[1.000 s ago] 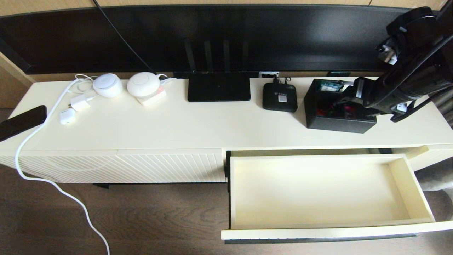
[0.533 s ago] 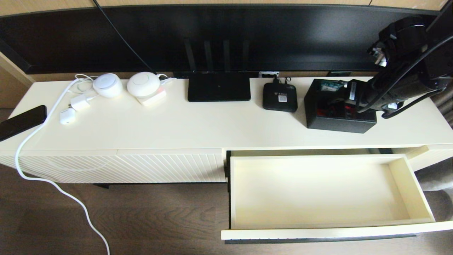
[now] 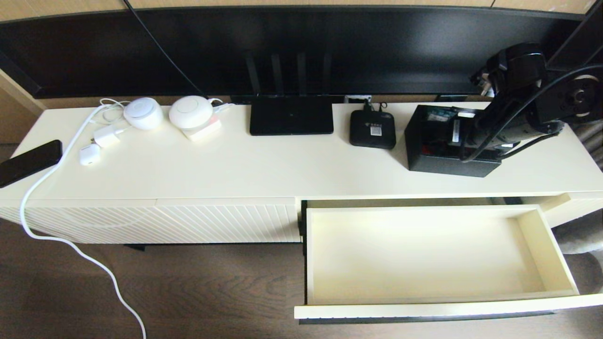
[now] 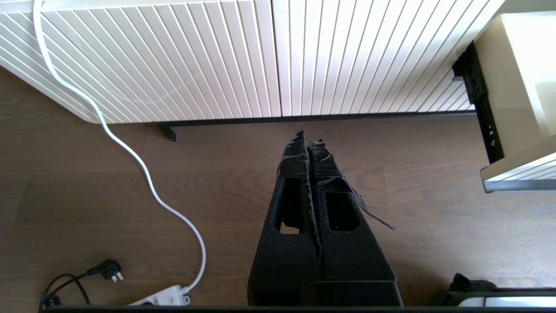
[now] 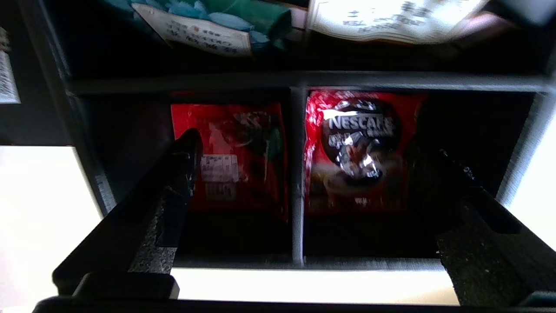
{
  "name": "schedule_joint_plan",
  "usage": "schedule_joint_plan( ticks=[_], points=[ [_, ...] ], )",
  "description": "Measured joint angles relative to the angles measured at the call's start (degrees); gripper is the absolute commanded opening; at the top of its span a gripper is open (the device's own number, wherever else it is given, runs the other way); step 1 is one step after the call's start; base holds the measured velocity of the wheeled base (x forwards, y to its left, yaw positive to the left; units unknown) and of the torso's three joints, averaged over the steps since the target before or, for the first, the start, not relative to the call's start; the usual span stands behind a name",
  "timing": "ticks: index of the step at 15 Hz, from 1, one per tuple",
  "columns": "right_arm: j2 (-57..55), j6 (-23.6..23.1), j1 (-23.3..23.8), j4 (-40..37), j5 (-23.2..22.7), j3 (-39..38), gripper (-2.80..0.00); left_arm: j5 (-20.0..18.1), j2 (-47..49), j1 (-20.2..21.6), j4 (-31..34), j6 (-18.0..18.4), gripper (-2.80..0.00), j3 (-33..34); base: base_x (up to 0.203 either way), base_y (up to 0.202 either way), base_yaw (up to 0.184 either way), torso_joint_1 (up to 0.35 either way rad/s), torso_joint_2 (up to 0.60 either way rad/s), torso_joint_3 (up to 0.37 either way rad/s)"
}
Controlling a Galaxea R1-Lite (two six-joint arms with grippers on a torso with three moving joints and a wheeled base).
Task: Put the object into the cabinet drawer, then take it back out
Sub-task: Put the storage box in the drawer
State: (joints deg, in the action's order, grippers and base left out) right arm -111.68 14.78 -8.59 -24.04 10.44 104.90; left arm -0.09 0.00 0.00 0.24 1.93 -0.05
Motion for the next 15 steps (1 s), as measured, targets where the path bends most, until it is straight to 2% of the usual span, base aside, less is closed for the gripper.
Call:
schedule_joint_plan(
  ticks=[4, 14, 15],
  points=[
    [-0.84, -3.05, 0.0, 6.53, 1.03, -2.79, 0.0, 0.02, 0.0, 0.0, 0.0, 0.0, -2.8, 0.0, 0.0, 0.0, 0.0, 0.0, 0.0, 0.0],
    [-2.13, -3.63, -0.06, 7.26, 1.19, -3.17, 0.0, 0.0, 0.0, 0.0, -0.02, 0.0, -2.8, 0.0, 0.0, 0.0, 0.0, 0.0, 0.0, 0.0],
    [-2.18, -3.6, -0.08, 7.25, 1.19, -3.18, -2.8, 0.0, 0.0, 0.0, 0.0, 0.0, -2.8, 0.0, 0.0, 0.0, 0.0, 0.0, 0.0, 0.0]
  ],
)
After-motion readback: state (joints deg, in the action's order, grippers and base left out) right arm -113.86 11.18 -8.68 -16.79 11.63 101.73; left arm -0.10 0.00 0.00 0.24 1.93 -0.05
